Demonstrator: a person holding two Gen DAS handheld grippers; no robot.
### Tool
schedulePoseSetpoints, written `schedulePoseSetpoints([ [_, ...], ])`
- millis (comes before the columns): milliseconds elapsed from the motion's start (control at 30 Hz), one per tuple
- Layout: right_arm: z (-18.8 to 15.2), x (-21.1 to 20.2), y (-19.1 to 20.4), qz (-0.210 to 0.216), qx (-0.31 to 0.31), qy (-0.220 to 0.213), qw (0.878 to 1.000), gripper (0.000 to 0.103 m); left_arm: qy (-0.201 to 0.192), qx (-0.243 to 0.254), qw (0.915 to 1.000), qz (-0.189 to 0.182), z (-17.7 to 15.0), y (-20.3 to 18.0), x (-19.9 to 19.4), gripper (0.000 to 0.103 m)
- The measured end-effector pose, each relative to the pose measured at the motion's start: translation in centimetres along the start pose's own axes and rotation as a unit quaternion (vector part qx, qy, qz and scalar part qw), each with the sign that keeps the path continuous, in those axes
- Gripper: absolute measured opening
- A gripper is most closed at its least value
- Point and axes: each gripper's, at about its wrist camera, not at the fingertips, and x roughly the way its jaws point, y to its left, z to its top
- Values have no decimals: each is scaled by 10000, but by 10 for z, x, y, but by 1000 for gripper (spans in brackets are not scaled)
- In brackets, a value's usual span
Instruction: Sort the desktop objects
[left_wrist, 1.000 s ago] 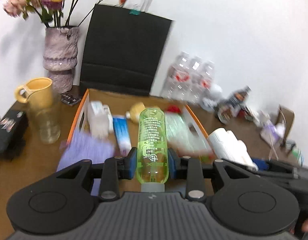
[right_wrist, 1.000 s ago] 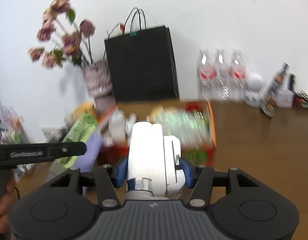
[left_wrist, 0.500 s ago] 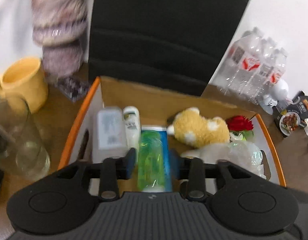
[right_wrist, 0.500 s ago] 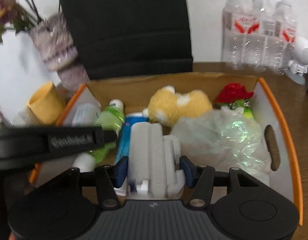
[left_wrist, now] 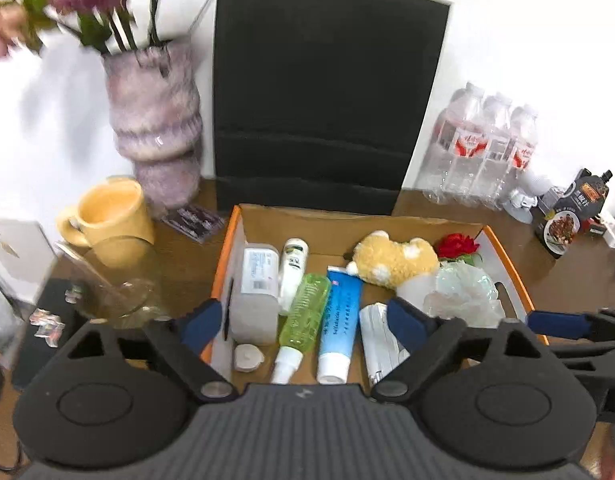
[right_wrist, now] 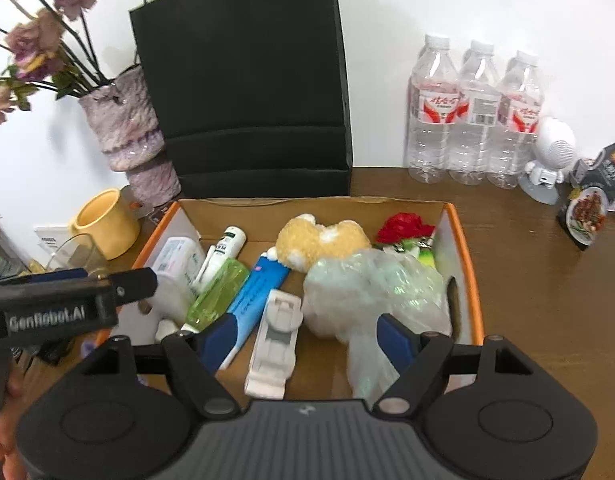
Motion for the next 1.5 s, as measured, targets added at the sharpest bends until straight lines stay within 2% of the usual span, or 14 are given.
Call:
schedulePoseSetpoints([
  [67,-8,-17,0,-27,-79,-57,9999,76,-126,102,9998,64,-7,-6,-17,98],
  [200,-30,-48,-7,-36,-151,-225,9996,81,-216,135,9996,-90,-26,-11,-47,103],
  [300,-60,-67,-14,-15,-157,-416,9990,83,-391,324,9987,-21,-63,-19,-71,103],
  [367,-94,-80,-15,152,-196,-601,9979,86,-590,464,9972,10,-103,-24,-89,103],
  [433,-140,-89,-11,138,-358,-750,9964,87,-813,563,9951,-57,-148,-28,-105,103],
  [500,-188,-93,-4,-5,-502,-878,9949,87,-770,422,9960,-149,-194,-26,-110,103],
  [600,-249,-93,2,-203,-586,-995,9931,87,-674,245,9974,-114,-244,-23,-110,103],
  [700,-281,-88,7,-329,-601,-967,9929,86,-831,285,9961,-16,-274,-23,-114,103],
  [767,-291,-87,8,-390,-557,-1084,9918,86,-897,191,9958,-46,-282,-22,-112,103],
  [933,-292,-75,6,-477,-522,-923,9932,86,-658,191,9976,35,-285,-21,-96,103],
  [1133,-293,-72,-1,-368,-362,-895,9946,87,-363,117,9993,-57,-287,-18,-89,103],
  [1500,-292,-70,-3,-509,-260,-841,9948,96,-317,200,9993,20,-288,-21,-87,103],
])
